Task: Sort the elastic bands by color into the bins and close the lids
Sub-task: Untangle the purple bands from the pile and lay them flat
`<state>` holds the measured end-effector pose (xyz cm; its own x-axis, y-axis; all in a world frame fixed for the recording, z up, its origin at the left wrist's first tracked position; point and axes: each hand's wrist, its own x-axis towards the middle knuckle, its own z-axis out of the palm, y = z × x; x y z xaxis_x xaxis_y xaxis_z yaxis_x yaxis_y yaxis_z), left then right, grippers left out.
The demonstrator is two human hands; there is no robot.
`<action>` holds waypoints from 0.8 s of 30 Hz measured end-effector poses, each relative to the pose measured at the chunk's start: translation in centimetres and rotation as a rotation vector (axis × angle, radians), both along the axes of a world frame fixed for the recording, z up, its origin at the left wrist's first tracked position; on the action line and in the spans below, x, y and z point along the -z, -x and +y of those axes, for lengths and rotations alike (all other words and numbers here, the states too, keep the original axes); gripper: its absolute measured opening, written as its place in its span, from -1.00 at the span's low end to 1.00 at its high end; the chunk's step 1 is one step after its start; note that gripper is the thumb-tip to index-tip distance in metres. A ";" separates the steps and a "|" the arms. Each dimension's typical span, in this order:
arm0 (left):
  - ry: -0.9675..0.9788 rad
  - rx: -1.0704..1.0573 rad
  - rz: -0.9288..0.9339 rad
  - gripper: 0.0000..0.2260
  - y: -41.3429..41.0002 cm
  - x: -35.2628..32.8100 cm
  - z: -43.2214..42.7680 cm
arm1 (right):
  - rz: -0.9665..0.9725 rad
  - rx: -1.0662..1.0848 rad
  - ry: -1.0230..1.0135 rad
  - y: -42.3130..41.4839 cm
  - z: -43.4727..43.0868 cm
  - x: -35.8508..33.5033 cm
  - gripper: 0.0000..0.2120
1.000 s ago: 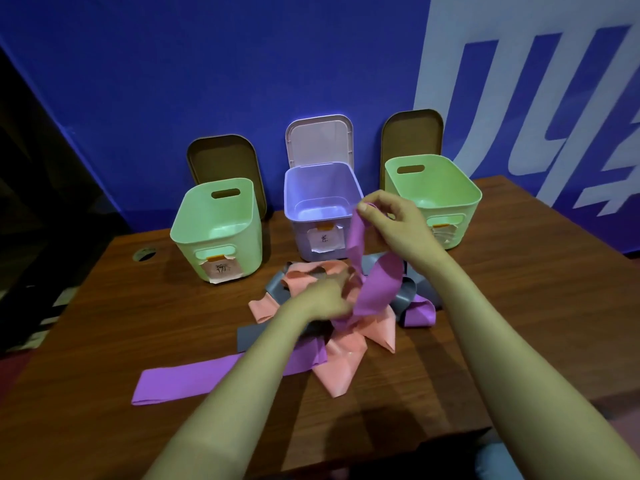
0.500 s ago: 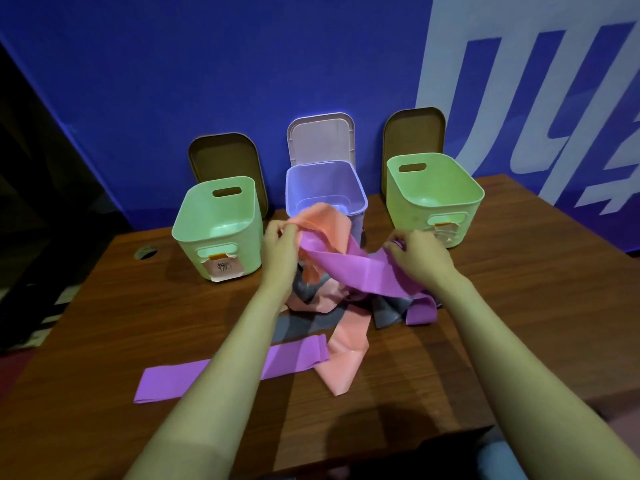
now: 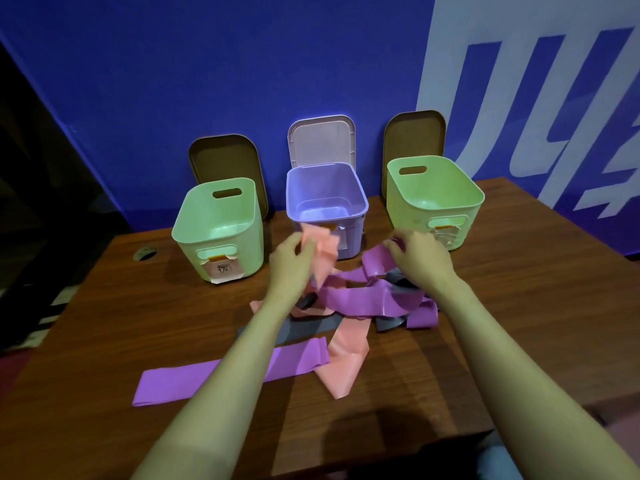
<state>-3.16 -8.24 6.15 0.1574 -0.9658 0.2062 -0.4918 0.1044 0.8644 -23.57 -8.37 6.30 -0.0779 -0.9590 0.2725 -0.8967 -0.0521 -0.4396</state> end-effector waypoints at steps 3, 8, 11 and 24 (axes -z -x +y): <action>0.158 -0.157 0.016 -0.76 0.0 -1.8 -1.1 | -0.227 0.070 0.192 -0.1 -0.1 -0.2 -0.82; -0.211 0.020 -0.567 -0.68 -1.5 1.8 -2.4 | -0.350 -0.027 0.466 -0.6 -0.5 -2.2 -0.85; -0.302 0.123 -0.671 -0.66 -1.2 3.7 -1.5 | -0.338 -0.174 0.503 -1.1 -0.3 -3.1 -0.85; 0.079 0.434 0.606 -0.72 3.7 -5.9 0.4 | -0.500 -0.257 0.459 0.0 -0.1 -7.2 -0.86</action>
